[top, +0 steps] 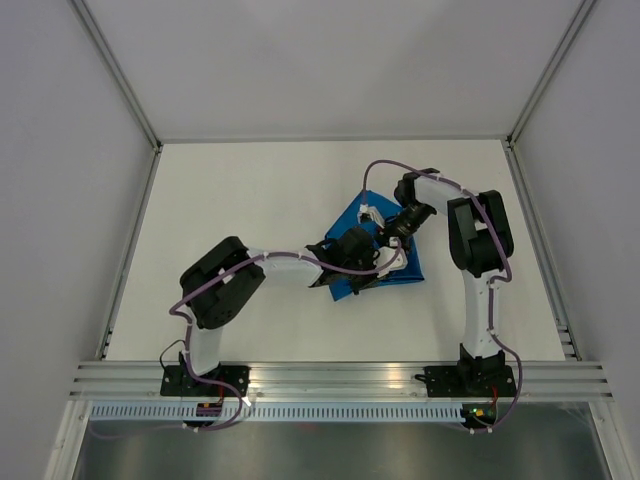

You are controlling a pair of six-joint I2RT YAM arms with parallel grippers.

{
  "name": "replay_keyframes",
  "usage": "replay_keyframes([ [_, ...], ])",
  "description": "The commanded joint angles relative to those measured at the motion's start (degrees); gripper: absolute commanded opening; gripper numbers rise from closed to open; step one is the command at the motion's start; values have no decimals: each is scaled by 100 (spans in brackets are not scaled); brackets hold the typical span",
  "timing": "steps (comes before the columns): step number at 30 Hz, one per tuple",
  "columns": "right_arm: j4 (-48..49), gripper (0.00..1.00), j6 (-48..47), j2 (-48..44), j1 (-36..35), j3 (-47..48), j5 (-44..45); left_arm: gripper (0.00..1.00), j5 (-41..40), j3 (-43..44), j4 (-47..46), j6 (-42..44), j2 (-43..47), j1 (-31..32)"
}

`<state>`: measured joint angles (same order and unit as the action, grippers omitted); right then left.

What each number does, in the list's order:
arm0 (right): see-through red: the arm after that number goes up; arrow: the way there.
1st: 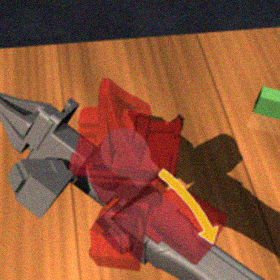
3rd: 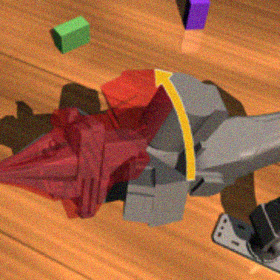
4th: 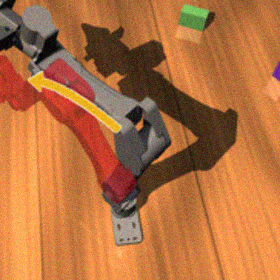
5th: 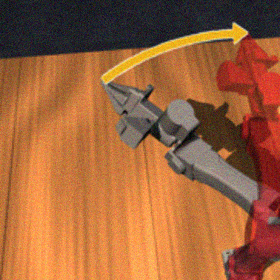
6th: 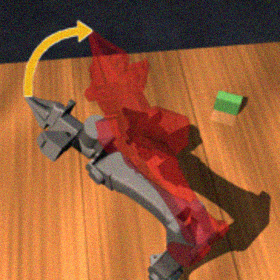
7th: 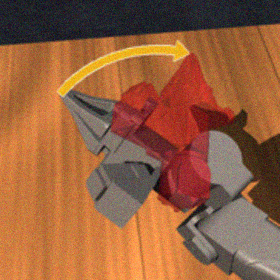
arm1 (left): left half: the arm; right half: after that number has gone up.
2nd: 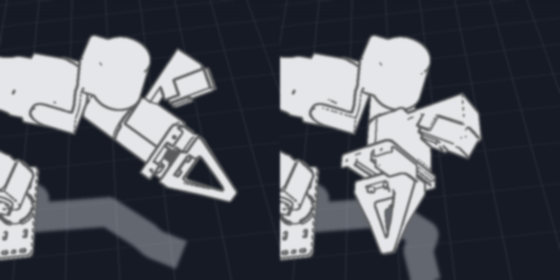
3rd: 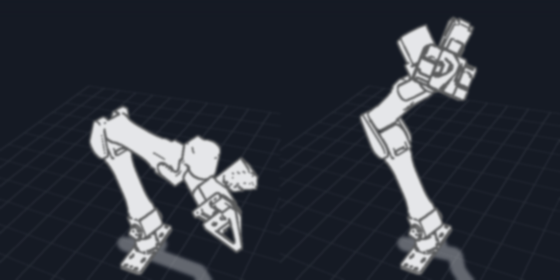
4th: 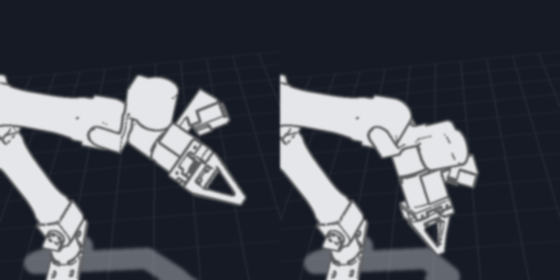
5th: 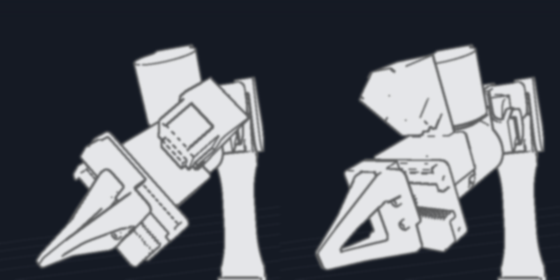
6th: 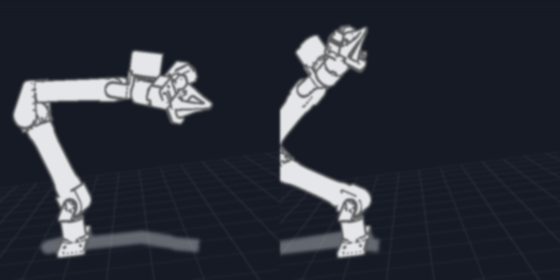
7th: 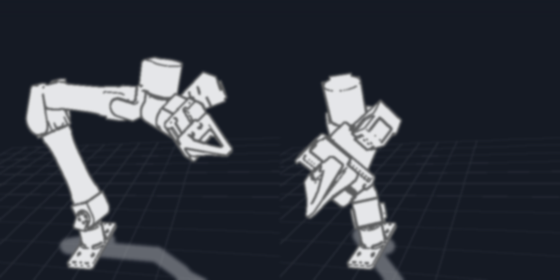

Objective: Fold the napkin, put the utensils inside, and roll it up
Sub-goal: Roll the napkin with the utensil

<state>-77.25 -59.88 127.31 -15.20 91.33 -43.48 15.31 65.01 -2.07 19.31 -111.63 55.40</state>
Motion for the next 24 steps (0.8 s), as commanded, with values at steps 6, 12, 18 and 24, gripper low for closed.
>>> replay_keyframes([
  [6, 772, 56, 248, -918, 500, 114, -679, 2, 1570, 644, 1146, -551, -464, -626],
  [12, 1949, 56, 704, -1796, 808, -885, -793, 2, 2458, 1362, 1804, -736, -1061, -995],
  [18, 4248, 58, 1267, -3184, 861, -2615, -390, 2, 3109, 2138, 2386, -920, -1721, -1312],
  [24, 5772, 60, 1259, -4424, 431, -4278, 619, 2, 3663, 2805, 2939, -1008, -2248, -1505],
])
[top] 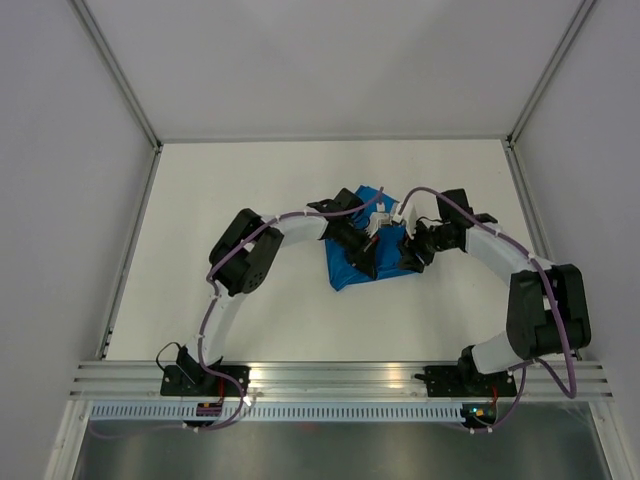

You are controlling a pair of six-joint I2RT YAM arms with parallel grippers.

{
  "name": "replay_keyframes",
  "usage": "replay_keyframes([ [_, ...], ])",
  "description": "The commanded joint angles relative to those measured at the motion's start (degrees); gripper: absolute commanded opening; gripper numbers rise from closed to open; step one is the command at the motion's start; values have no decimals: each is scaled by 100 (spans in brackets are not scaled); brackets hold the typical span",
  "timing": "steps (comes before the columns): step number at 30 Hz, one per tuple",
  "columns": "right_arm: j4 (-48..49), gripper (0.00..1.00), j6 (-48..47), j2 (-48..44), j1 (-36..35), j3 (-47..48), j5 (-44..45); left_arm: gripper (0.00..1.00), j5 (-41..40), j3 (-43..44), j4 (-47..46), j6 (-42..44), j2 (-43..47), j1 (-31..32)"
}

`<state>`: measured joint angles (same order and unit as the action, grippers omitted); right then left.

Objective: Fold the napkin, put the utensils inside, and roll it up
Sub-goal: Roll the napkin with the utensil

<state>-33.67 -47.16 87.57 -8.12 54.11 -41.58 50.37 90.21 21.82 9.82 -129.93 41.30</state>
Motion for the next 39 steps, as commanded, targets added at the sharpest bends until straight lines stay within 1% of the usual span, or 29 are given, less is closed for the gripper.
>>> replay_keyframes([
  [1, 1781, 60, -22, -564, -391, -733, 580, 2, 201, 356, 603, -77, -463, -96],
  [2, 1959, 60, -48, -740, -601, -892, 712, 2, 297, 487, 717, -60, -507, -113],
  [3, 2239, 61, 22, -846, -699, -1276, 991, 2, 350, 532, 744, -77, -551, -131],
  [4, 2747, 62, 31, -1012, -761, -1454, 1107, 2, 438, 567, 762, -95, -621, -131],
  [5, 2856, 64, -91, -1049, -874, -1577, 1213, 2, 465, 637, 814, -112, -647, -148],
  [7, 2980, 64, -171, -1049, -1042, -1736, 1485, 2, 500, 681, 876, -121, -683, -148],
  [16, 3191, 64, -452, -847, -1824, -2018, 2022, 2, 561, 980, 1262, -130, -894, -157],
  [23, 3227, 63, -628, -540, -1983, -2027, 2216, 2, 579, 1174, 1465, -95, -999, -166],
  [28, 3007, 58, -707, -267, -2009, -1904, 2278, 2, 579, 1191, 1518, -69, -1017, -166],
  [31, 2779, 52, -795, -171, -2009, -1825, 2234, 2, 579, 1209, 1544, -68, -1026, -166],
  [36, 2191, 36, -909, 75, -2009, -1570, 2181, 2, 649, 1244, 1571, -60, -1017, -210],
  [37, 2076, 32, -918, 128, -2009, -1518, 2146, 3, 667, 1270, 1571, -68, -1000, -219],
  [38, 1805, 31, -936, 172, -2009, -1378, 2102, 3, 667, 1279, 1579, -68, -965, -227],
  [39, 1663, 29, -953, 295, -2009, -1298, 2067, 6, 667, 1297, 1571, -77, -929, -236],
])
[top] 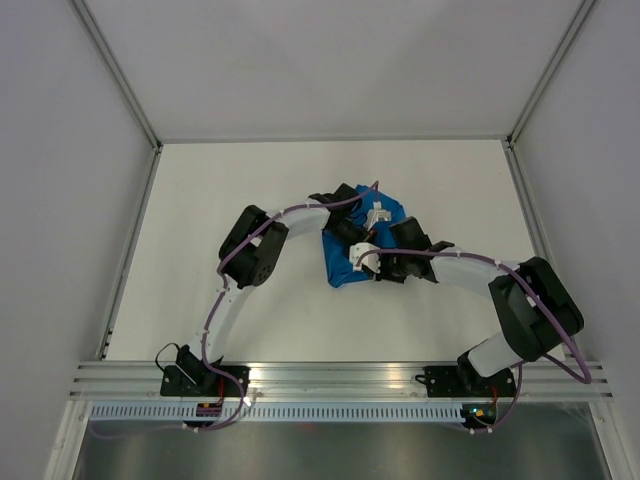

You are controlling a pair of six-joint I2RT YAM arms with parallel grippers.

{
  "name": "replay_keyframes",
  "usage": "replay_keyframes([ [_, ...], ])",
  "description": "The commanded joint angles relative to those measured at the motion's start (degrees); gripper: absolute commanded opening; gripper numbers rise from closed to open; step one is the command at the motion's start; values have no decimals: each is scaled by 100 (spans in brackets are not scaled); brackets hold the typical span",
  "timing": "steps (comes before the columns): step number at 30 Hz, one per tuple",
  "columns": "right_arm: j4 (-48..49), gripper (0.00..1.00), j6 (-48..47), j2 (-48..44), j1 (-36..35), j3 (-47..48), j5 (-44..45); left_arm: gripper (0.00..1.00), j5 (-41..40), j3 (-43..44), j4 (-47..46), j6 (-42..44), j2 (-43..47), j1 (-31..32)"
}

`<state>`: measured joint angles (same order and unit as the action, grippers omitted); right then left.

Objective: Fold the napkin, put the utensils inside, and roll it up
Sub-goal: Roll the napkin with the utensil

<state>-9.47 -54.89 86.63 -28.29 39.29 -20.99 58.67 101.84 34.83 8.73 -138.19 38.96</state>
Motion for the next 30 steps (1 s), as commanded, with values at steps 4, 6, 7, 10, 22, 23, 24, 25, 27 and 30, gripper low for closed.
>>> replay_keyframes([
  [4, -1442, 25, -232, 723, 26, 649, -255, 17, -234, 222, 261, -38, 37, -37],
  [6, -1811, 24, -259, 925, 43, 817, -361, 27, -242, 240, 235, -56, 160, -55],
  [7, -1934, 24, -302, 1004, 78, 904, -422, 31, -295, 240, 157, -160, 204, -73],
  [10, -2356, 23, -390, 1233, 201, 1238, -704, 40, -549, 275, 42, -372, 354, -134],
  [22, -3963, 22, -961, 2340, 895, 2513, -1679, 48, -1577, -103, -951, -1663, 1355, -485],
  [23, -4087, 22, -1092, 2498, 965, 2592, -1723, 48, -1935, -181, -1117, -1873, 1443, -529],
  [24, -4202, 22, -1137, 2595, 1010, 2775, -1837, 48, -2043, -208, -1171, -1953, 1514, -617],
  [25, -4455, 22, -1207, 2787, 1045, 2882, -1899, 48, -2227, -261, -1250, -2067, 1706, -652],
  [27, -4720, 22, -1374, 2982, 1194, 3188, -1996, 48, -2808, -603, -1583, -2340, 1952, -784],
  [30, -5283, 22, -1620, 3351, 1344, 3584, -2163, 49, -3625, -1393, -2225, -2561, 2620, -837],
])
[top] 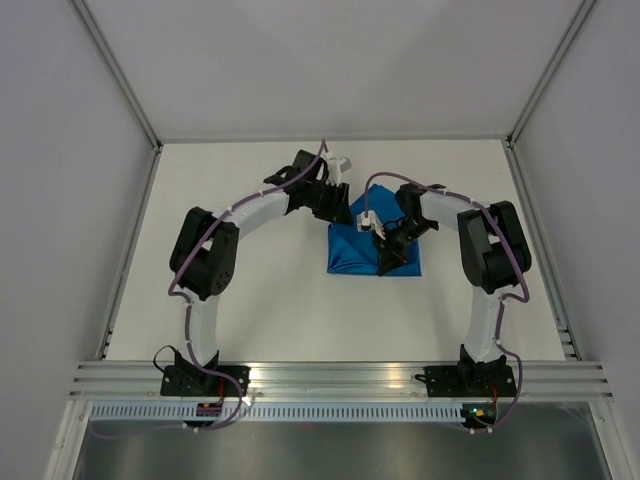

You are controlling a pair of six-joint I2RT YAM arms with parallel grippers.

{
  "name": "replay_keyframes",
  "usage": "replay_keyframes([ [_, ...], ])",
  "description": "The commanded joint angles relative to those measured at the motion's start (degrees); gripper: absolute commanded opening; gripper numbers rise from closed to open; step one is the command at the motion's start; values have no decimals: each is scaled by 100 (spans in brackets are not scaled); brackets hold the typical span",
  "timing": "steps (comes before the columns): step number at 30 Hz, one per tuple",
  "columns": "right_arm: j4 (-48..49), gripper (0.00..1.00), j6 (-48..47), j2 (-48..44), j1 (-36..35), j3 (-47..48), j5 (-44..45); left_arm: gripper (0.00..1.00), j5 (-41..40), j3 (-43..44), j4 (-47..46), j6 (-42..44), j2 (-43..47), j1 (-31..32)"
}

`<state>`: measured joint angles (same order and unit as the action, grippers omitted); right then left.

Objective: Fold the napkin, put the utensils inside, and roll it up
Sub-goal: Roll the napkin with the utensil

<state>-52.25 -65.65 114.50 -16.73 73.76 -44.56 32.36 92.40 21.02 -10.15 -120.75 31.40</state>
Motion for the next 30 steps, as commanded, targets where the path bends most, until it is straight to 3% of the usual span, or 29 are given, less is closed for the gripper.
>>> replay_keyframes([
  [1, -1172, 22, -554, 626, 205, 200, 167, 49, -1177, -616, -923, -664, 1017, -81],
  [5, -1507, 22, -581, 986, 258, 516, 184, 49, -2301, -1721, -1494, -786, 1973, -81],
  [9, -1727, 22, -546, 1215, 302, 832, 184, 49, -2760, -2524, -2066, -533, 2747, 50],
  [11, -1859, 22, -546, 1355, 346, 930, 167, 50, -3206, -2892, -2399, -26, 3003, 243],
  [15, -2035, 22, -528, 1558, 434, 1193, 114, 53, -4139, -3465, -2944, 1223, 3426, 1235],
  [23, -2193, 23, -502, 1848, 513, 1431, -1, 56, -4940, -4028, -3806, 3078, 2963, 3045],
  [30, -2228, 23, -475, 1927, 530, 1510, -35, 59, -5222, -3835, -4053, 3898, 1933, 3786],
])
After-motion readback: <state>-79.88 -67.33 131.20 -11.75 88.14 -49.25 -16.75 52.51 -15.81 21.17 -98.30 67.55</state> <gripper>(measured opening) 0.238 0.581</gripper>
